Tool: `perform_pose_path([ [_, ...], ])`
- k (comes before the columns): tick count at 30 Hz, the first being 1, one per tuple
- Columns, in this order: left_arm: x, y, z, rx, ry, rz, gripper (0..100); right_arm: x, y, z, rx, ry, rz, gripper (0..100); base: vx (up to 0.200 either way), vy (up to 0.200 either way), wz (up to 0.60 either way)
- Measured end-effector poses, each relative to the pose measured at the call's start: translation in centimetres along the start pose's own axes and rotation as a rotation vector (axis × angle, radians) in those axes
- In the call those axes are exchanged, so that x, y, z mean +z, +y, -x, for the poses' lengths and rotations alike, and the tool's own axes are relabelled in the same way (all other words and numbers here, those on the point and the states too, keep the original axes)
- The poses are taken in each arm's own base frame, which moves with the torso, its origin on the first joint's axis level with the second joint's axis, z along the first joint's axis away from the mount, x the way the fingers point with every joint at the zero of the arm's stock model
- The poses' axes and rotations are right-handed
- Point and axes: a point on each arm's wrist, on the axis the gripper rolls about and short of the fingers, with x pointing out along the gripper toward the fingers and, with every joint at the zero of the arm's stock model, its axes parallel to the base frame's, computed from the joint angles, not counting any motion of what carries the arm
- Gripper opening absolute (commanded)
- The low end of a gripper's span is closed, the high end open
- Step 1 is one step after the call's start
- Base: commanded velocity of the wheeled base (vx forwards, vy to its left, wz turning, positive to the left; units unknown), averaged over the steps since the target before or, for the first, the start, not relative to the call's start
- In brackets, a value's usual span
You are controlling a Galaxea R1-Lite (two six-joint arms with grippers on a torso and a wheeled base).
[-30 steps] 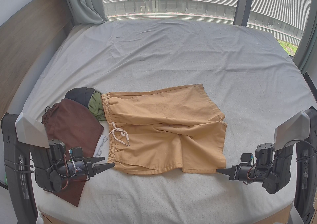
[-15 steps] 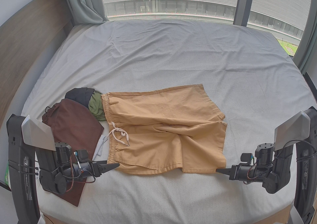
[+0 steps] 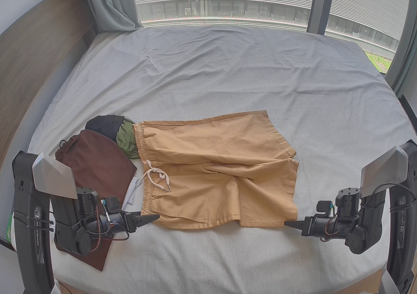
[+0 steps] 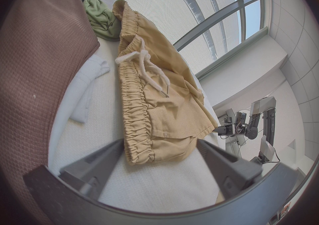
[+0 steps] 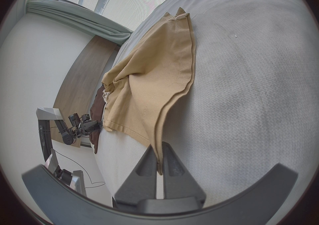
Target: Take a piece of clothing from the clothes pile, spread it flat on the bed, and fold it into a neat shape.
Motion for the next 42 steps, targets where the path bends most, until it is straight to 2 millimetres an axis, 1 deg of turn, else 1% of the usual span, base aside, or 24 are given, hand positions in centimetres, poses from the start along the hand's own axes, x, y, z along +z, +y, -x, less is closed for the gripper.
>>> perform_pose_path([
  [11,-0.2,0.3,0.0,0.004,0.004,-0.001,0,0.1,0.0,0.2,-0.004,-0.004,0.002,0,0.0,0.0,0.0],
  [22,-1.1,0.1,1.1,0.014,0.031,-0.015,0,0.1,0.6,2.0,-0.015,-0.012,0.002,0,0.0,0.0,0.0],
  [28,-1.3,-0.1,1.9,0.022,0.035,-0.001,0,-0.1,0.3,3.1,-0.042,-0.011,0.044,0,0.0,0.0,0.0],
  [38,-1.2,-0.3,3.3,0.008,0.032,-0.001,0,-0.9,0.2,4.0,-0.065,0.015,0.035,0,0.0,0.0,0.0],
  [42,-1.3,-0.3,3.6,0.016,0.033,-0.021,0,-1.3,0.3,4.3,-0.069,0.03,0.064,0,0.0,0.0,0.0],
])
